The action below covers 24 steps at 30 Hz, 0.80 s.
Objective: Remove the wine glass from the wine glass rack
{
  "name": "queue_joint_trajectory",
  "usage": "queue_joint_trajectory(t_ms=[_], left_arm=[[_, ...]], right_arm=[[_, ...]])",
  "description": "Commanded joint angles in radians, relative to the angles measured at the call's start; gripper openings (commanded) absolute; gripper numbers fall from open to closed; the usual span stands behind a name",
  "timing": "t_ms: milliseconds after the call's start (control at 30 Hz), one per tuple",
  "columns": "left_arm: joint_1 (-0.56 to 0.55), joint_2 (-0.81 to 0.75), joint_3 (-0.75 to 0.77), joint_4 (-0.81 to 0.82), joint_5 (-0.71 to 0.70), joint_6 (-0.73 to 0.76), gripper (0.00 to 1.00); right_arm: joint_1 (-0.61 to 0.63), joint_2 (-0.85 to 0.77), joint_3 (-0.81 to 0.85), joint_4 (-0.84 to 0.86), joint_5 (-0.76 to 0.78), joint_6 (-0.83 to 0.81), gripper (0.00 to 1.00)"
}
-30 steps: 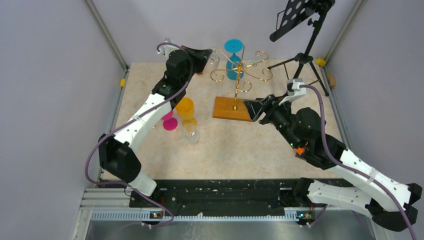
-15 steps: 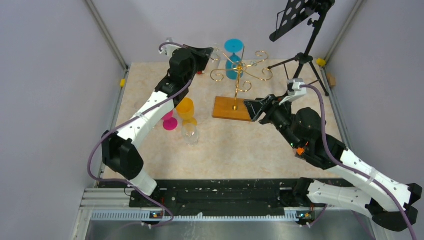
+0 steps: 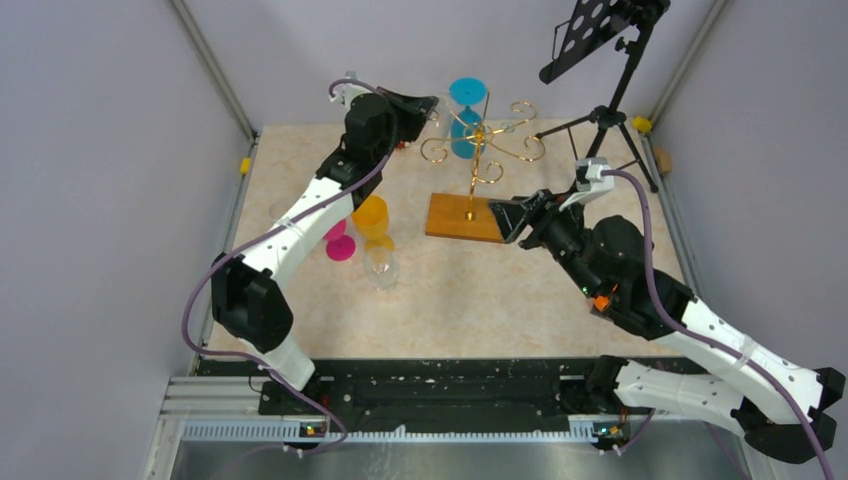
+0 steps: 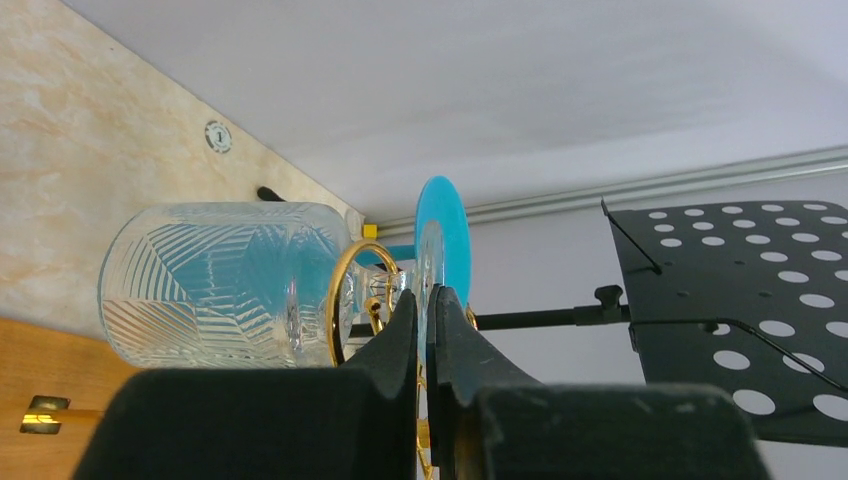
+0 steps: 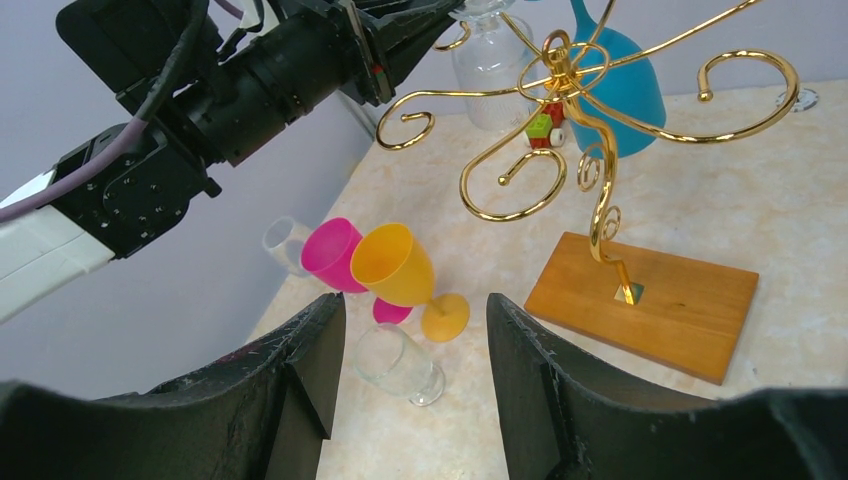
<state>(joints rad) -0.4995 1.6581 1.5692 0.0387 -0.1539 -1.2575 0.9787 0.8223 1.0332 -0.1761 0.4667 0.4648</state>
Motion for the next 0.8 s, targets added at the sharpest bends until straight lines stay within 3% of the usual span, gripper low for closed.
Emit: queue_joint_trajectory(t_ms=[0,233,767], left_arm=[[0.001,-0.033,0.052,0.123,0.075,0.009,0.00],[0.010,-0.066,0.018,0.122,0.201,0.006,0.00],[0.108,-0.201,0.023,-0.035,0.461,0.244,0.00]], right_arm=[[-0.005,-0.025,-0.003,0.015,0.009,-0.003,0.56],[-0.004,-0.028,-0.008,0.019,0.007,0.000,0.56],[-0.004,-0.022,-0.009,0.028,-0.007,0.009,0.56]])
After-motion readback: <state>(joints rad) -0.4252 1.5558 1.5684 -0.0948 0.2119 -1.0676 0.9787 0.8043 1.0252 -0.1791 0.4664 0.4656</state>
